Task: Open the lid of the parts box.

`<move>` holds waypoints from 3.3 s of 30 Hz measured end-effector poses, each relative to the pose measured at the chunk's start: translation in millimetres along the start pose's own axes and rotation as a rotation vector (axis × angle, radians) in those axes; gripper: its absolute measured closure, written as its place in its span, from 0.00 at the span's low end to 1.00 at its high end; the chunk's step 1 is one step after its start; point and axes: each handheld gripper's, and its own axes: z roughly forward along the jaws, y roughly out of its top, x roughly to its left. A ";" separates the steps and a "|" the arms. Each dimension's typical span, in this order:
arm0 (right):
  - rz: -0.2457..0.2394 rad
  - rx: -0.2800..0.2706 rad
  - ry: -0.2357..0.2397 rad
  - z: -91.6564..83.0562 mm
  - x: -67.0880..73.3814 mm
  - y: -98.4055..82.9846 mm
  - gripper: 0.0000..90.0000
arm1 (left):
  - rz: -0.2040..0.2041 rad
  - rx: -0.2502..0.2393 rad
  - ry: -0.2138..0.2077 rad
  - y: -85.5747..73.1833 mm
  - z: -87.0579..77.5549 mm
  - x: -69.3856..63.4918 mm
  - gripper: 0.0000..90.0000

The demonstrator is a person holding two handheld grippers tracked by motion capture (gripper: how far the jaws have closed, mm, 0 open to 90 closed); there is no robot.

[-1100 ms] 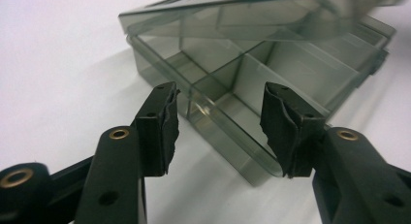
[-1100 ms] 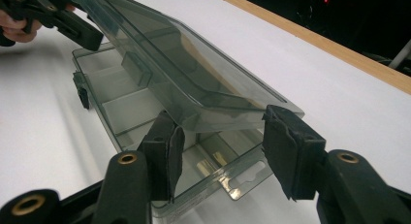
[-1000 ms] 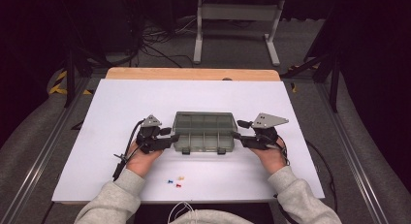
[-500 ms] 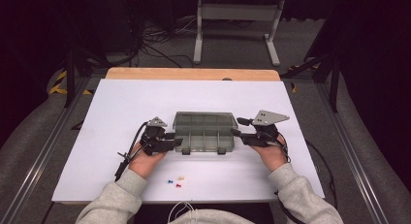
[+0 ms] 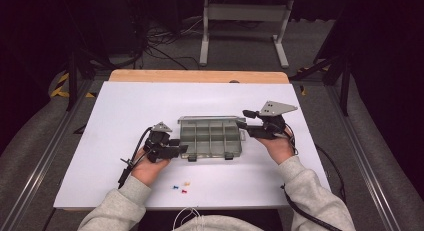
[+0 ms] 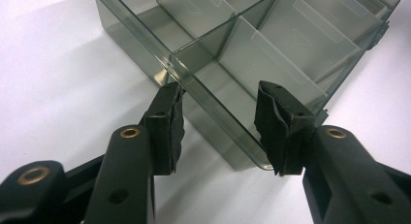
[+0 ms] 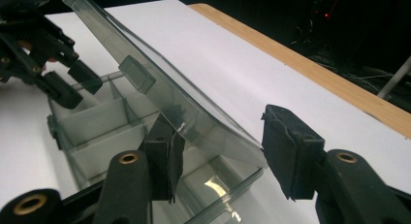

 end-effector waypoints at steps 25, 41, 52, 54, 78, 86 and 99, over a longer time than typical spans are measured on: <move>0.050 -0.004 -0.037 29.0 -31.9 19.7 0.61 | 0.040 -0.009 0.027 -1.6 -6.0 -1.8 0.60; 0.090 0.058 -0.057 54.8 -50.6 7.4 0.64 | 0.051 -0.017 0.019 -2.4 -8.1 -1.3 0.57; 0.127 0.091 -0.042 66.2 -60.5 -4.9 0.64 | 0.058 -0.019 0.020 -2.8 -8.8 -1.3 0.56; 0.128 0.101 -0.048 68.8 -60.0 -6.0 0.63 | 0.058 -0.019 0.019 -2.9 -8.8 -1.3 0.56; 0.233 0.155 0.003 87.1 -71.4 -24.4 0.56 | 0.064 -0.027 0.028 -4.3 -12.3 0.0 0.52; 0.253 0.168 0.009 89.2 -72.3 -28.1 0.55 | 0.073 -0.048 0.024 -5.8 -18.3 2.3 0.48; 0.239 0.146 0.018 73.1 -65.6 -21.8 0.55 | 0.120 -0.109 -0.026 -13.6 -49.0 13.1 0.33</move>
